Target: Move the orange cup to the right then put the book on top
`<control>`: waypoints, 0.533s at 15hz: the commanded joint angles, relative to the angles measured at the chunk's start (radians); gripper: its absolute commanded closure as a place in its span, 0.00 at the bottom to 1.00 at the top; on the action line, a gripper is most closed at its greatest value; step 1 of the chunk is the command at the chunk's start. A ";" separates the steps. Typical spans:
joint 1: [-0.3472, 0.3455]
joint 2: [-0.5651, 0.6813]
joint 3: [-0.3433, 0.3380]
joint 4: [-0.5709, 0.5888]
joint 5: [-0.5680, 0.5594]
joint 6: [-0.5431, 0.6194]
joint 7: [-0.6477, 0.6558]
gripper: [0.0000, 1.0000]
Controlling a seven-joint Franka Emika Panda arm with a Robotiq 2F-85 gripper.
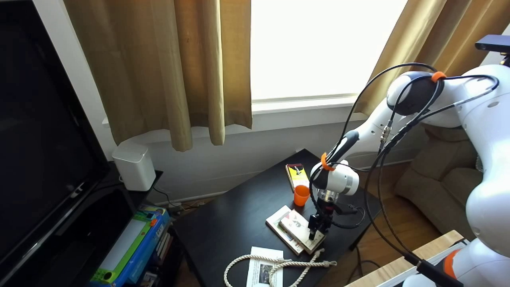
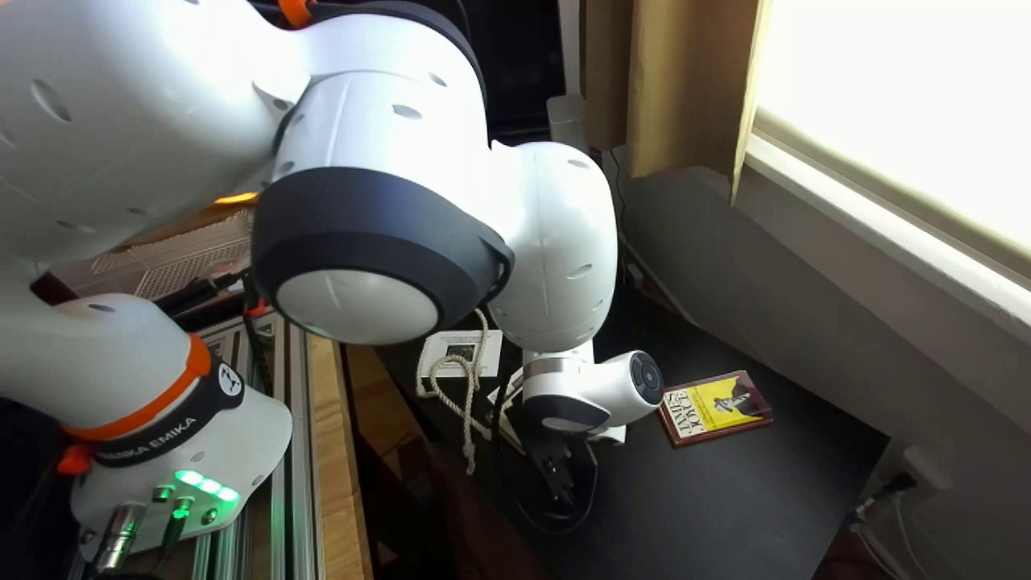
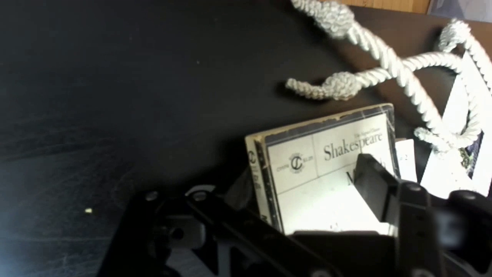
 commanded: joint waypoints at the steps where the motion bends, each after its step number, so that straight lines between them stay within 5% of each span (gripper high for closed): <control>1: -0.015 0.057 -0.005 0.064 0.012 -0.055 -0.048 0.58; 6: -0.006 0.051 -0.024 0.100 0.032 -0.150 -0.079 0.87; 8: -0.003 0.028 -0.027 0.093 0.043 -0.170 -0.083 0.91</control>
